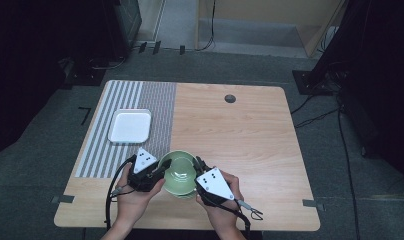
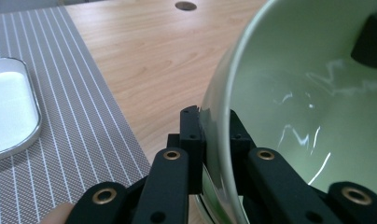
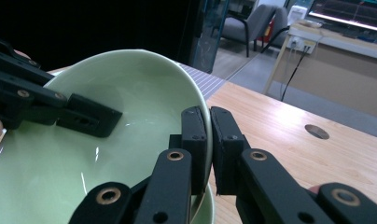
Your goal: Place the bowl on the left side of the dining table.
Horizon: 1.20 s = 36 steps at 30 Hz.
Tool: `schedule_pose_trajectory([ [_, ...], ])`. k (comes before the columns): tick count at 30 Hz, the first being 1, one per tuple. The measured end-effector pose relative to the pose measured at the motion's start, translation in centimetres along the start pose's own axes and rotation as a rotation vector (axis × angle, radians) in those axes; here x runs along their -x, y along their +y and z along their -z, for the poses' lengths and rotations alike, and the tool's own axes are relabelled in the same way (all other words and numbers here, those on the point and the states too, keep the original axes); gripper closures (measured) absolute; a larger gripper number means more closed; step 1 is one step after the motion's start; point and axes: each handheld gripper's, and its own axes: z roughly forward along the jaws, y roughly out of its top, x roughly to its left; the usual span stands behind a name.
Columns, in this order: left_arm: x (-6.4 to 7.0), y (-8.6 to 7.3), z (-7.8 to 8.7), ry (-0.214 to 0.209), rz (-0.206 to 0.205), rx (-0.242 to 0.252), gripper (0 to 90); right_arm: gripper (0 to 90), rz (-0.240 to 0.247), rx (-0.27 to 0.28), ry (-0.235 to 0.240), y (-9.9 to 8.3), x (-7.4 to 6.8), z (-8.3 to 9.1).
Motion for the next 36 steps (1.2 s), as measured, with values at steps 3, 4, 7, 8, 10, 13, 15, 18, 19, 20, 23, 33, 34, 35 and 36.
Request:
schedule_pose_trajectory([
  [3, -0.2, 0.1, 0.3, 0.01, -0.004, 0.023, 84.9, 86.5, -0.015, 0.004, 0.0, 0.0, -0.3, 0.1],
  [4, -0.2, 0.1, 0.3, 0.01, -0.004, 0.023, 85.0, 86.5, -0.015, 0.004, 0.0, 0.0, -0.3, 0.1],
  [7, -0.2, 0.2, 0.6, 0.021, -0.019, 0.044, 85.0, 86.4, -0.018, 0.01, 0.004, 0.2, -0.4, 0.2],
  [8, -0.2, 0.3, 0.7, 0.02, -0.024, 0.041, 84.9, 86.3, -0.024, 0.008, 0.007, 0.2, -0.4, 0.2],
  [10, -0.2, 0.3, 0.7, 0.014, -0.025, 0.042, 85.0, 85.6, -0.053, 0.001, 0.029, 0.3, -0.1, 0.3],
  [13, -0.4, 0.3, 0.7, 0.012, -0.018, 0.042, 85.0, 74.7, -0.1, -0.014, 0.047, 0.6, 0.3, 0.5],
  [15, -0.9, 0.4, 1.0, 0.002, 0.006, 0.051, 85.0, 57.6, -0.136, -0.021, 0.063, 1.0, 0.7, 0.7],
  [18, -1.3, 0.6, 1.2, 0.004, 0.014, 0.06, 85.0, 36.5, -0.158, -0.042, 0.079, 1.6, 0.9, 0.9],
  [19, -1.7, 0.7, 1.5, 0.003, 0.026, 0.071, 84.9, 26.1, -0.176, -0.04, 0.1, 2.2, 1.1, 1.2],
  [20, -1.9, 0.7, 1.7, -0.002, 0.031, 0.077, 85.0, 22.3, -0.183, -0.046, 0.1, 2.4, 1.3, 1.4],
  [23, -2.3, 0.9, 2.1, -0.003, 0.044, 0.09, 84.9, 20.8, -0.21, -0.056, 0.08, 2.8, 1.6, 1.7],
  [33, -4.0, 1.1, 3.1, 0.028, 0.078, 0.118, 85.0, 20.4, -0.262, -0.062, 0.057, 2.9, 4.1, 2.4],
  [34, -4.2, 1.1, 3.2, 0.032, 0.081, 0.12, 85.0, 20.2, -0.263, -0.063, 0.051, 2.8, 4.3, 2.4],
  [35, -4.4, 1.1, 3.2, 0.035, 0.083, 0.123, 85.0, 19.8, -0.269, -0.064, 0.051, 2.7, 4.6, 2.4],
  [36, -4.4, 1.1, 3.2, 0.035, 0.083, 0.123, 84.9, 19.3, -0.275, -0.065, 0.052, 2.6, 4.8, 2.4],
])
